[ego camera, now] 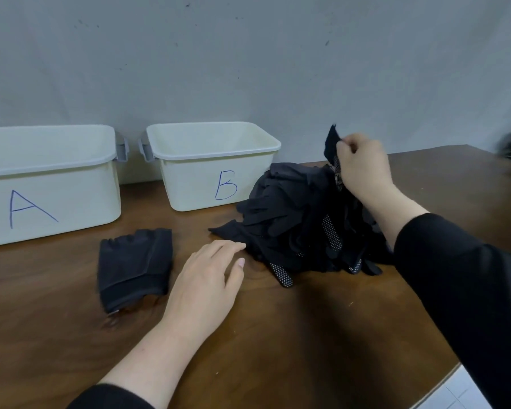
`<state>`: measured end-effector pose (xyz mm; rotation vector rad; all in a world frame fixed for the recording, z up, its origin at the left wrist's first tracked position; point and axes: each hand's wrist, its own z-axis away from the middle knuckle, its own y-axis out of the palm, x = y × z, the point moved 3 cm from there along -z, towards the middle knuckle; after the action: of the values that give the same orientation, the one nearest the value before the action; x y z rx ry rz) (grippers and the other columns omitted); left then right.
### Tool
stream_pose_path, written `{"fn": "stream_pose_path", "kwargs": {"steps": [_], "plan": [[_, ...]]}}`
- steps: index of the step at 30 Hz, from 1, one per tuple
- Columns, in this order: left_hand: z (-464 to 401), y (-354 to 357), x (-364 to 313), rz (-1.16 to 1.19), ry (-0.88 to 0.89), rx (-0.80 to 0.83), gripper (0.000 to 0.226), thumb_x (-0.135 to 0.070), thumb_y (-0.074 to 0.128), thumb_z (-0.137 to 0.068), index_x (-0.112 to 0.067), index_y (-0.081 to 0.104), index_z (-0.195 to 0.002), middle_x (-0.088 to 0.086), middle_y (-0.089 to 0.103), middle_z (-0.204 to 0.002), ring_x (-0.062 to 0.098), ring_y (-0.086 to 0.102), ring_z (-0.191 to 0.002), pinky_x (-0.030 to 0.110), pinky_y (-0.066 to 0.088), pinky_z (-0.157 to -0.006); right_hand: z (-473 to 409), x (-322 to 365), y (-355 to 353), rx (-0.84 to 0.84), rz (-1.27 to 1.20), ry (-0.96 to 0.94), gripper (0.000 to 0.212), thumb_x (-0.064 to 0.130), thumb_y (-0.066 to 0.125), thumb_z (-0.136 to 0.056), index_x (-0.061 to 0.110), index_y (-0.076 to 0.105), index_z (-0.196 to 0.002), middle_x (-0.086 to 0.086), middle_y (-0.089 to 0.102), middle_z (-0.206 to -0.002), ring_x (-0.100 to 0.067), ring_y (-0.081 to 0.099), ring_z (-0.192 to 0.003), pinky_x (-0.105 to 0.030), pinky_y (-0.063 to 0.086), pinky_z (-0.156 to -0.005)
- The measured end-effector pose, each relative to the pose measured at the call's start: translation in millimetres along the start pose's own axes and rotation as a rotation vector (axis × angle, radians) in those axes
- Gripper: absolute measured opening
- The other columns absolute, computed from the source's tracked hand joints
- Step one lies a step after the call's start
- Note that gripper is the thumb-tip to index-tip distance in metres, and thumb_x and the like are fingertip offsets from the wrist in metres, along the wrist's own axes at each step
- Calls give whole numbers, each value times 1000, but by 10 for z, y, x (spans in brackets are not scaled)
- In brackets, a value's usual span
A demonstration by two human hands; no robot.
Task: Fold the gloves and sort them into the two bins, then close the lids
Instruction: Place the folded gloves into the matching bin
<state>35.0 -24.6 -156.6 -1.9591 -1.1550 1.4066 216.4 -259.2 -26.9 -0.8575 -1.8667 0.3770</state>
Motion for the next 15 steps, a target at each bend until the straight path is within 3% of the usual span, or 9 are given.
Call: {"fn": "stream_pose_path", "kwargs": {"steps": [2,5,7,9,13,15], "plan": [[2,-4,-8,11,6,-6,38,-40,42,-102,-33,56,-136,-14,55,-138,5,47,-130,36,41,-113,20,146,-145,-53,-173,-41,18,24,48,-101,19,65,-100,9,60,-77,-10,54,-71,-27,42,-69],[17,-63,-25,67,16,-55,37,-40,43,-101,-32,58,-134,-16,56,-135,1,47,-127,31,40,-112,68,356,-296,-24,-405,17,22,30,52,-96,20,71,-100,6,72,-89,-11,67,-86,-37,56,-82],[23,-143,-47,163,17,-116,36,-39,46,-101,-31,60,-133,-18,58,-132,-1,49,-124,32,45,-108,149,500,-331,75,-569,67,23,27,54,-97,17,75,-99,-3,77,-99,-21,73,-97,-44,59,-92],[14,-264,-72,298,-14,-188,33,-38,49,-100,-31,61,-130,-21,60,-127,-4,52,-119,29,47,-104,319,678,-313,215,-696,102,24,19,52,-102,7,73,-101,-7,78,-100,-22,75,-95,-40,60,-89],[-36,-633,-141,610,-158,-234,32,-33,54,-101,-38,55,-132,-21,65,-115,-13,56,-106,4,43,-88,761,1023,-59,523,-759,118,22,15,51,-103,7,70,-95,-8,77,-96,-23,74,-95,-37,58,-89],[-29,-834,-117,699,-212,-208,31,-36,54,-100,-40,55,-131,-21,66,-111,-15,57,-103,1,42,-83,1003,1192,120,654,-753,105,23,14,49,-103,6,69,-94,-7,76,-96,-20,73,-91,-33,59,-85]]}}
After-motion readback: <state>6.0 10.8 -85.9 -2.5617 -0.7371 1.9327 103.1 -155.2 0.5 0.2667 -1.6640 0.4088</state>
